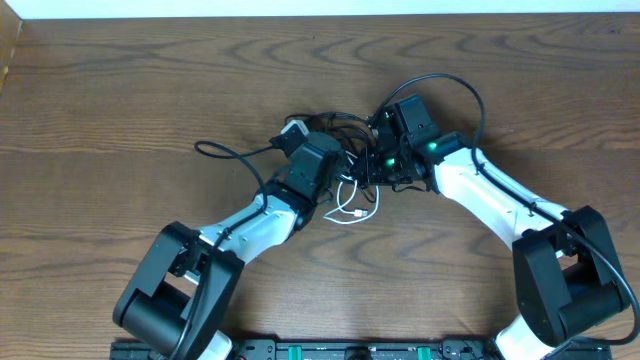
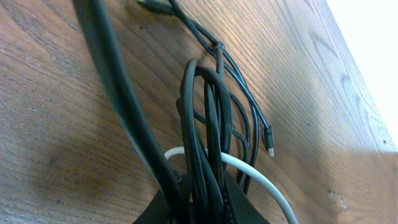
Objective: Untangle cables
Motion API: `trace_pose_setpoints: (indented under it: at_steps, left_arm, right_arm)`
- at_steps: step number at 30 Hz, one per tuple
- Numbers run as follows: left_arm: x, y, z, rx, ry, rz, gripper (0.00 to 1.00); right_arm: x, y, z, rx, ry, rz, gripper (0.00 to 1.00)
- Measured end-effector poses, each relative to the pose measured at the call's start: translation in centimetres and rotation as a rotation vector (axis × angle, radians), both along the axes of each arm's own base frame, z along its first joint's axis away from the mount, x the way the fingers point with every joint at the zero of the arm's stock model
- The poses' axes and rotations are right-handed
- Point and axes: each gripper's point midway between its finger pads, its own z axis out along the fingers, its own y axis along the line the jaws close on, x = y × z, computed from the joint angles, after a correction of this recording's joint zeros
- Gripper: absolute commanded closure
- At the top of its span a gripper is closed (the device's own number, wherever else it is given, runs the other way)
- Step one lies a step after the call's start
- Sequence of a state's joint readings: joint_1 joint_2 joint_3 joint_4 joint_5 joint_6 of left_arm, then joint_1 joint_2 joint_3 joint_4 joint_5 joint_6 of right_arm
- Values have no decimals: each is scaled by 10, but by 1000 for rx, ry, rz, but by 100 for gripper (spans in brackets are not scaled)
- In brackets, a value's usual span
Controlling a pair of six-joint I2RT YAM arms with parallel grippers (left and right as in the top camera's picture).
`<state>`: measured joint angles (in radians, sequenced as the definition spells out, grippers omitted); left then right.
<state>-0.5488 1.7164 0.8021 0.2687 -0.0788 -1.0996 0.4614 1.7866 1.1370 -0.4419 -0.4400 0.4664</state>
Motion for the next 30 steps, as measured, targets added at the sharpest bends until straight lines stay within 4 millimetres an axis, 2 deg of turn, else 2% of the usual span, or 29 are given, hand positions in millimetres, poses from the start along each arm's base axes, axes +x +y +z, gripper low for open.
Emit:
trace_pose_setpoints:
  at_steps: [5,8,9,10,17,20,22,24,27,30]
  left_arm:
    - [0,0,-1,-25,15,-15,92]
    - [0,-1,-1,-30,18,-20,92]
    - [0,-1,-1,-31,19,-21,92]
    - [0,-1,-1,-31,19,-22,92]
    - [0,0,-1,-21,15,-28,92]
    - [0,0,-1,16,4,-67,92]
    - [-3,1,-4,49,6,-95,92]
    - [-6,2,-8,78,16,-122,92]
    - [-11,3,-12,115,31,-160,90]
    - [-14,5,-14,139,37,-177,88]
  right_arm:
    - [-6,5,0,36,14,27,80]
    - [-8,8,2,53,16,43,89]
    - [-8,9,2,57,15,48,98]
    - [-8,9,3,60,15,53,99]
    - [-9,9,3,58,-3,83,99]
    - [-8,2,2,44,-5,83,99]
    - [-3,-16,7,23,-10,45,99]
    - [9,-41,20,5,-45,-24,99]
    - [30,-99,62,-20,-150,-176,99]
    - [35,-145,97,-39,-235,-300,99]
